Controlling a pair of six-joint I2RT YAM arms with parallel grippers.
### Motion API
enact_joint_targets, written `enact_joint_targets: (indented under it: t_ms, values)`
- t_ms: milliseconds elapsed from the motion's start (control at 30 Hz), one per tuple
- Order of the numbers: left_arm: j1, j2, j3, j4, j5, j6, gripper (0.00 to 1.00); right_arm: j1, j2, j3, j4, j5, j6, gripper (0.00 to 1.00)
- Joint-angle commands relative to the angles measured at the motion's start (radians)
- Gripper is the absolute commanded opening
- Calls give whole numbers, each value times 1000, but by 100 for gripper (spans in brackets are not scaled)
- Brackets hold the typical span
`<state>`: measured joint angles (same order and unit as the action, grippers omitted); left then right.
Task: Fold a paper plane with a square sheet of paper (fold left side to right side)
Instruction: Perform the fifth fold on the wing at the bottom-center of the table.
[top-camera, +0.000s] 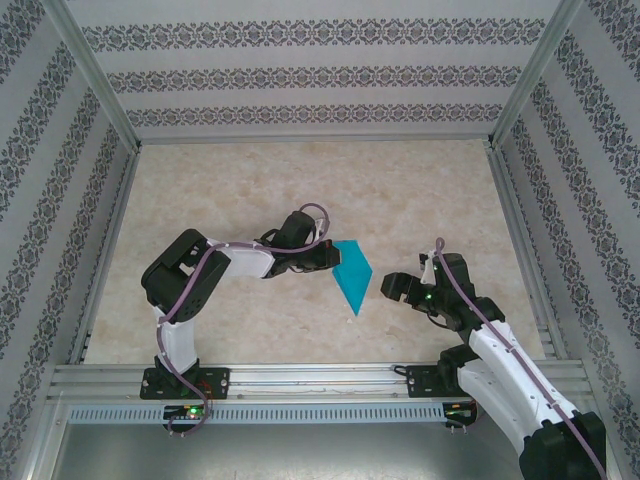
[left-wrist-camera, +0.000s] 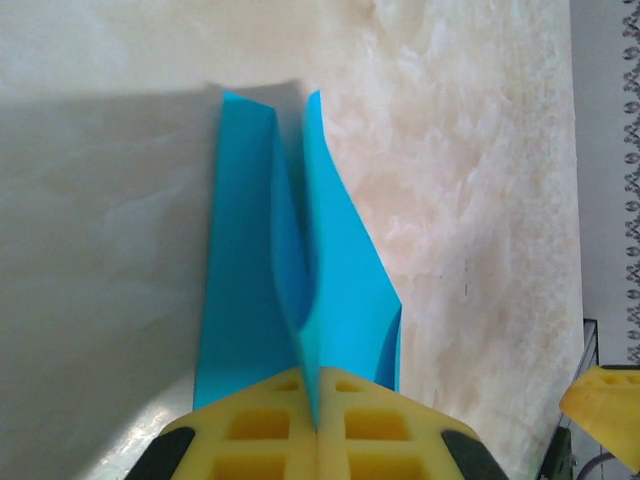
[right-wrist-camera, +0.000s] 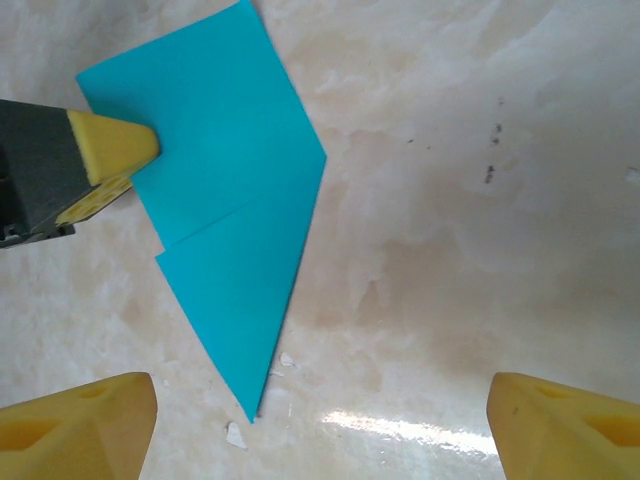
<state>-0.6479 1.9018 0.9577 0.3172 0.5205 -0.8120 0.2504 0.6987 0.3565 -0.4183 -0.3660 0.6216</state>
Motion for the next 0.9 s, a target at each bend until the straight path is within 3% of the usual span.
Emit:
enact_joint_targets:
  t_ms: [0,333,600,767,867]
  values:
    - [9,-46,-28,69,37,31,0,-15,-30,-36,22,-49,1,85]
    - [62,-155,-108,43,158,148,0,-37,-88,-70,114,-145,40,98]
    - [112,-259,-164,-27,308,276,0,-42,-30,-71,245,-253,17,98]
    - [125,-326,-180,-140,328,388,0,-43,56,-73,359,-333,-6,98]
    - [147,-346,-207,-104,369,379,0,-42,105,-76,416,-366,-18,97]
